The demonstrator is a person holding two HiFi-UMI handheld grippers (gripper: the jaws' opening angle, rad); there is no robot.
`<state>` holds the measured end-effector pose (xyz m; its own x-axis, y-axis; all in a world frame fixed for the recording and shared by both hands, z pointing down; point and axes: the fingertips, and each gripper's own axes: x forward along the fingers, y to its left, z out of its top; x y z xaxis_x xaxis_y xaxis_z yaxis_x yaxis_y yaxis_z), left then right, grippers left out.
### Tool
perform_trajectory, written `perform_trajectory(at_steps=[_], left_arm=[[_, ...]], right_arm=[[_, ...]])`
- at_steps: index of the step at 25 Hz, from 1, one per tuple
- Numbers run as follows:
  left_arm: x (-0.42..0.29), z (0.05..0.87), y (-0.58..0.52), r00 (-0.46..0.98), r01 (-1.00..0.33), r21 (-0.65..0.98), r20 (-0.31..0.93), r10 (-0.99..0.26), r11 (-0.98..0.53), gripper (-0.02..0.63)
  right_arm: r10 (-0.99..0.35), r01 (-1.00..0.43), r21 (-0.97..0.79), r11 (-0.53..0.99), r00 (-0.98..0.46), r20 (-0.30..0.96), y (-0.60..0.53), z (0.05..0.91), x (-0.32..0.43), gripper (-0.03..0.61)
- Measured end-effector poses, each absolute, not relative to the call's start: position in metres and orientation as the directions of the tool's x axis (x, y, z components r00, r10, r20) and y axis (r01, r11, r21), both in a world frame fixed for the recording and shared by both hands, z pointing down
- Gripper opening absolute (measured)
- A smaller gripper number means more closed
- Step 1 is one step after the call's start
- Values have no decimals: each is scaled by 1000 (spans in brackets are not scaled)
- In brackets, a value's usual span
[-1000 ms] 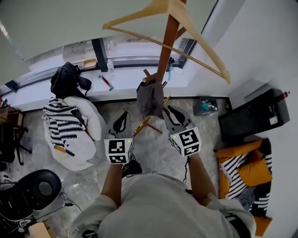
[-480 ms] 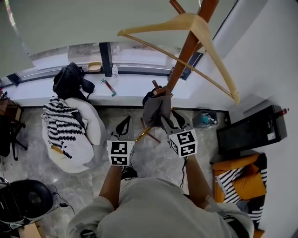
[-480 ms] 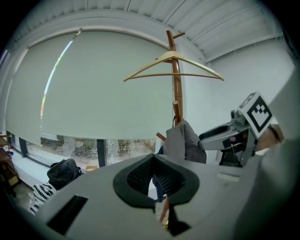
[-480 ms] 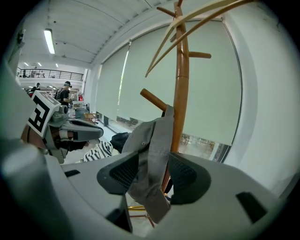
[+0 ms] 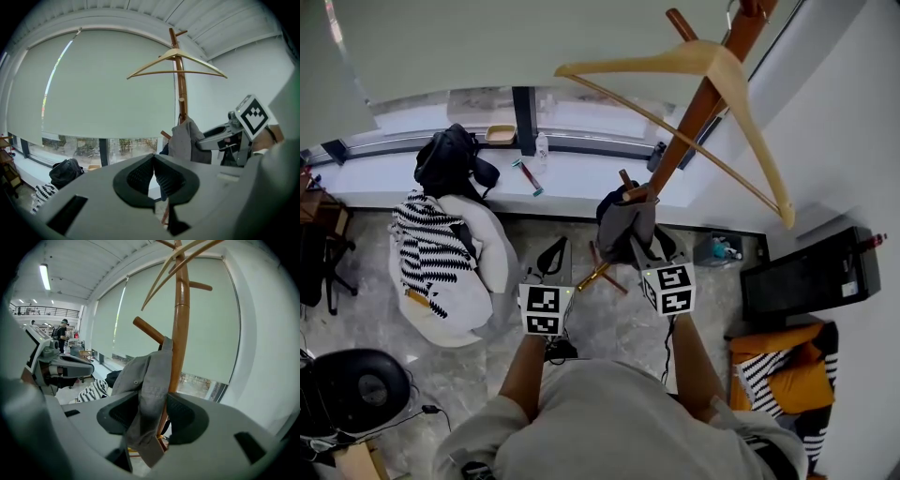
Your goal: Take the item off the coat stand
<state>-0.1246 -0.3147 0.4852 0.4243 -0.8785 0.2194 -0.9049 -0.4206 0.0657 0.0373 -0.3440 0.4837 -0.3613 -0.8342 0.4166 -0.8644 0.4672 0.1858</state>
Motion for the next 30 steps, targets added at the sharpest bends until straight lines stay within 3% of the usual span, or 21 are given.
perform_trajectory(at_steps=[3, 9, 30], left_arm=[[-127, 486, -317, 420, -907, 66, 219, -881, -416, 11], [-125, 488, -321, 424, -905, 59, 222, -878, -422, 11], [-105, 490, -322, 434, -900, 70, 214, -875, -429, 11]], right_arm=[[-849, -866, 217, 451, -341, 403, -347, 482, 39, 120], [-858, -857, 235, 459, -359, 367, -346, 477, 39, 44], [-839, -812, 253, 526, -448, 308, -339, 454, 33, 23]])
